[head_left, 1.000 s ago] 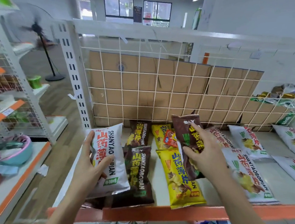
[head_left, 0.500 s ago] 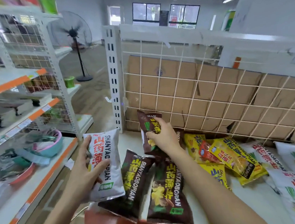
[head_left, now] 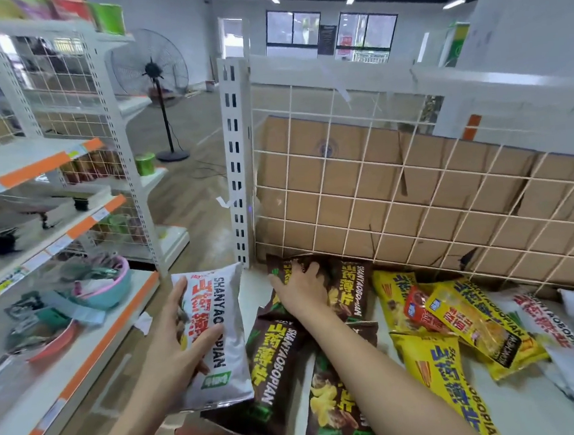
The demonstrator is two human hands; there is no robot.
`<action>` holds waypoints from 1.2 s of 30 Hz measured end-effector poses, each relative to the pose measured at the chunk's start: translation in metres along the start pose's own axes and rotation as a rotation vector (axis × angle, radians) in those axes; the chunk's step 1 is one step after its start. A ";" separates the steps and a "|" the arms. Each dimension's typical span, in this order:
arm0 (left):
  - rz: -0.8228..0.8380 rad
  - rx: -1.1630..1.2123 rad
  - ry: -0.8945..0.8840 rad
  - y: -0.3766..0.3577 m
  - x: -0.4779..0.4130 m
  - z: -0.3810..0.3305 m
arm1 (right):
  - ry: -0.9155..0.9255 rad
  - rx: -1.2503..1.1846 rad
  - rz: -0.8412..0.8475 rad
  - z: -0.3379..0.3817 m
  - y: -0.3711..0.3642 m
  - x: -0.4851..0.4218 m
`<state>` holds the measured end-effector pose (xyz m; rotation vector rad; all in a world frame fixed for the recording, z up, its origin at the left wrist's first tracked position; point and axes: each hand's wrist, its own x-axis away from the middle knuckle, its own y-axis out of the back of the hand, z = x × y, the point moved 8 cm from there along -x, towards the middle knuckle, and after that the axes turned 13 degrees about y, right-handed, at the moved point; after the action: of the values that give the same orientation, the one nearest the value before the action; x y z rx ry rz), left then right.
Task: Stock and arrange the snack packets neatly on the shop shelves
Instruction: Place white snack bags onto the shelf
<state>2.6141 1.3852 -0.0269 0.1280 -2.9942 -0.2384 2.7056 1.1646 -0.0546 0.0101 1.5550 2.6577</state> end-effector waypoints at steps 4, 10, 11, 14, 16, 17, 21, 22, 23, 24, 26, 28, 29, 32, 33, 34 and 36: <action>0.013 0.010 -0.013 -0.008 0.004 -0.005 | 0.122 0.067 -0.087 0.009 0.029 0.013; 0.049 -0.034 -0.047 -0.028 0.007 -0.013 | 0.200 0.123 -0.184 -0.024 0.080 0.059; 0.063 -0.038 -0.047 -0.032 0.006 -0.011 | 0.177 0.128 -0.191 -0.037 0.087 0.070; 0.126 -0.055 -0.047 -0.048 0.006 -0.008 | 0.083 0.159 -0.230 -0.076 0.106 0.107; 0.165 -0.074 -0.058 -0.063 0.011 -0.009 | 0.027 0.184 -0.281 -0.098 0.120 0.136; 0.175 -0.086 -0.064 -0.070 0.014 -0.011 | 0.007 0.195 -0.307 -0.107 0.127 0.150; 0.268 -0.091 -0.079 -0.103 0.026 -0.017 | -0.095 0.192 -0.384 -0.142 0.151 0.209; 0.290 -0.092 -0.082 -0.109 0.028 -0.019 | -0.119 0.195 -0.402 -0.150 0.156 0.221; 0.316 -0.100 -0.084 -0.118 0.030 -0.020 | -0.149 0.208 -0.424 -0.159 0.163 0.237; 0.338 -0.104 -0.081 -0.127 0.033 -0.020 | -0.174 0.220 -0.447 -0.168 0.169 0.252; 0.374 -0.103 -0.075 -0.143 0.040 -0.021 | -0.220 0.237 -0.492 -0.181 0.180 0.281; 0.400 -0.124 -0.085 -0.159 0.049 -0.024 | -0.266 0.253 -0.534 -0.194 0.190 0.307; 0.415 -0.133 -0.088 -0.167 0.053 -0.024 | -0.277 0.267 -0.559 -0.201 0.195 0.318; 0.455 -0.116 -0.098 -0.192 0.061 -0.028 | -0.333 0.273 -0.597 -0.228 0.207 0.346; 0.465 -0.102 -0.085 -0.201 0.062 -0.027 | -0.339 0.279 -0.598 -0.238 0.210 0.353; 0.474 -0.084 -0.064 -0.210 0.063 -0.026 | -0.347 0.286 -0.595 -0.247 0.214 0.360; 0.481 -0.066 -0.043 -0.230 0.070 -0.027 | -0.370 0.290 -0.592 -0.266 0.222 0.371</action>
<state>2.5659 1.1480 -0.0286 -0.6022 -2.9382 -0.2846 2.3147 0.8460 -0.0013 0.0453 1.5057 1.8501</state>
